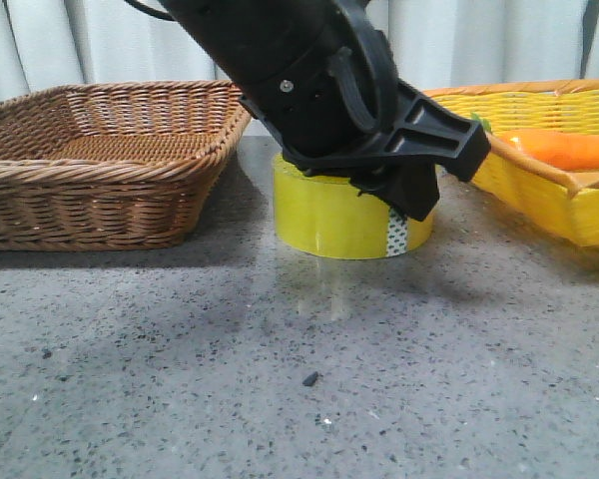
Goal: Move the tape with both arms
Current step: 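Grasp the tape roll's rim with the left gripper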
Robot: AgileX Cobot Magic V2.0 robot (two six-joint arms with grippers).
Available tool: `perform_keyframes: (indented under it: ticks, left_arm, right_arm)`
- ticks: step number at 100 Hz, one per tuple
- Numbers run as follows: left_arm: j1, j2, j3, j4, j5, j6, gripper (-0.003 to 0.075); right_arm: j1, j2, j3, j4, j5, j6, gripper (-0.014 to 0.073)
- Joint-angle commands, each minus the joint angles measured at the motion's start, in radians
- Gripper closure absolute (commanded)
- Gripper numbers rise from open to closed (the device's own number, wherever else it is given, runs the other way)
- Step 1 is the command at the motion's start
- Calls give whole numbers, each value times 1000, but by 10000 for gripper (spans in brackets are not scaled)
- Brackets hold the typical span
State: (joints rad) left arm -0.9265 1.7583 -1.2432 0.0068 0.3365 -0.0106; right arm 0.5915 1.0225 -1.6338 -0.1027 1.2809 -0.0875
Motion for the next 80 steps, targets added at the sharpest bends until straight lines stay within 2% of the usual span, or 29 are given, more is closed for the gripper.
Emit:
perform_keyframes:
  ticks: [1, 18, 50, 80]
  left_arm:
    - [-6, -43, -32, -7, -53, 0, 550]
    - [-6, -43, -32, -7, -53, 0, 743]
    - [-6, -83, -52, -7, -42, 11, 741]
    - [-2, -237, -114, 66, -33, 11, 741]
  right_arm:
    - [-1, -11, -20, -18, -15, 0, 659]
    - [-1, -11, -20, -18, -15, 0, 659]
    - [-1, -11, -20, -18, -15, 0, 659]
    - [-1, -9, -20, -18, -15, 0, 659]
